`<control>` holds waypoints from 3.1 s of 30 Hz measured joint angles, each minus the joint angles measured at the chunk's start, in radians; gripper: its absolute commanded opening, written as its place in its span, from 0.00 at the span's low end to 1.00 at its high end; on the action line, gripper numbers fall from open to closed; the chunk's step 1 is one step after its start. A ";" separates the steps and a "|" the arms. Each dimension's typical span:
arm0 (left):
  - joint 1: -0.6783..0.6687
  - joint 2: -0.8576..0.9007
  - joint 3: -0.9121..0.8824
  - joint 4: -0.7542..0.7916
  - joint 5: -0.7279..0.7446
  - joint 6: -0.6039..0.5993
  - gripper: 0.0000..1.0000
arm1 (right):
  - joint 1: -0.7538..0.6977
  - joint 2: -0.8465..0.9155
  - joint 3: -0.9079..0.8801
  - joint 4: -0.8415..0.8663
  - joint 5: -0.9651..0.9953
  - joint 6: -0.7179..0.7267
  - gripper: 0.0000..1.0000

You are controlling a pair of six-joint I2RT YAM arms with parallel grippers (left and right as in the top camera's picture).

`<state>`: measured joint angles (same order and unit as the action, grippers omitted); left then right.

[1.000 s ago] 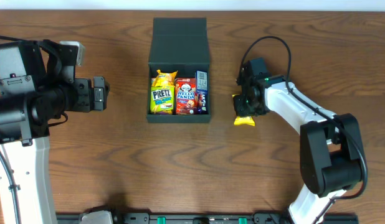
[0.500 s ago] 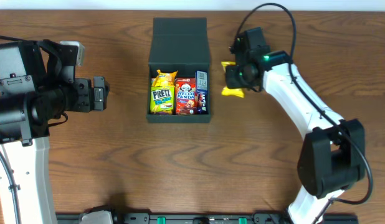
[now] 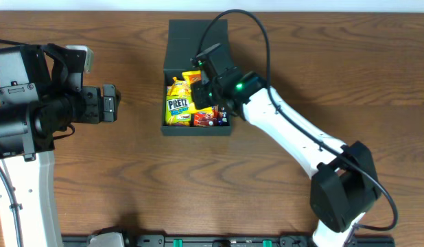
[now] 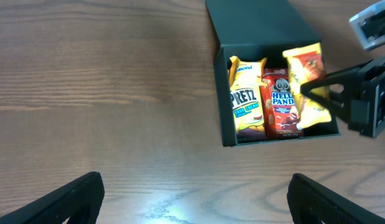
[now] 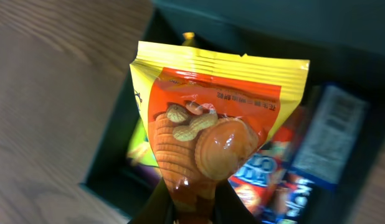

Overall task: Pack container
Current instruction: 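Carry the yellow-orange packet into the box and release it, then withdraw the right gripper to the upper right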

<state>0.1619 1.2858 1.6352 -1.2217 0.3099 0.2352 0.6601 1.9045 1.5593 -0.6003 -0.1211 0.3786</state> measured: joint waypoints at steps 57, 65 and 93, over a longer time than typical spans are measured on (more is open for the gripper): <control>0.000 0.000 0.000 0.000 0.000 0.000 0.95 | -0.220 -0.038 0.000 0.117 0.084 0.021 0.59; 0.000 0.000 0.000 0.005 0.000 0.000 0.95 | -0.389 -0.038 0.000 0.116 0.085 -0.039 0.61; 0.000 0.110 0.002 0.200 0.032 0.000 0.95 | -0.521 -0.035 0.000 0.140 0.028 -0.069 0.01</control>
<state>0.1619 1.3960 1.6375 -1.0214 0.3420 0.2352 0.1387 1.8694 1.5593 -0.4606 -0.0929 0.3092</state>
